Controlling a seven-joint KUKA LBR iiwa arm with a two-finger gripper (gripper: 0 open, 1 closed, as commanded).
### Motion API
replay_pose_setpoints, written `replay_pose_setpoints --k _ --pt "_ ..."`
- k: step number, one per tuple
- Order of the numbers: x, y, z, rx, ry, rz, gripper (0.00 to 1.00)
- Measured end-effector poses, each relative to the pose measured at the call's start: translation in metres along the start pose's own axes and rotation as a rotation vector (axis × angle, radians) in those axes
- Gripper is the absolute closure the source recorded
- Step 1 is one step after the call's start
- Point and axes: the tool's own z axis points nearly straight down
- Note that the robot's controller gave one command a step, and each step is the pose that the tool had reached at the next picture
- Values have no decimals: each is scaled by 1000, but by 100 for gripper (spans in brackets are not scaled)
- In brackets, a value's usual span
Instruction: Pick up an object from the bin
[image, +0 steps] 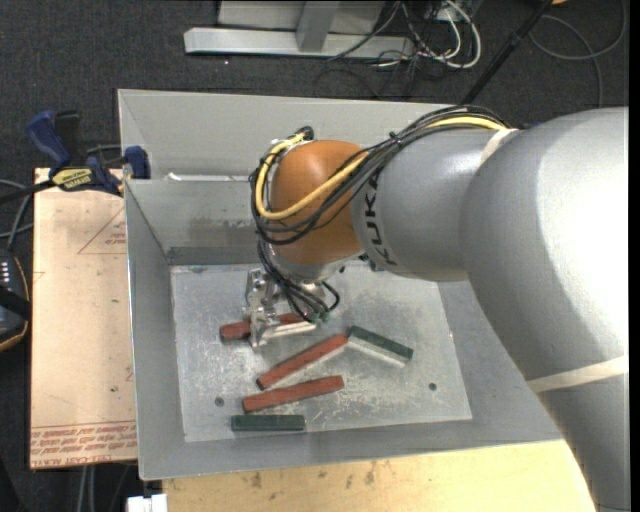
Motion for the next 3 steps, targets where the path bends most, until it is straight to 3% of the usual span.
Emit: replay_pose_setpoints --k 1,2,3 --pt "12 16 -120 3 20 44 100" --pt "12 16 -120 3 20 44 100" --pt "21 -29 -227 1 17 -260 100"
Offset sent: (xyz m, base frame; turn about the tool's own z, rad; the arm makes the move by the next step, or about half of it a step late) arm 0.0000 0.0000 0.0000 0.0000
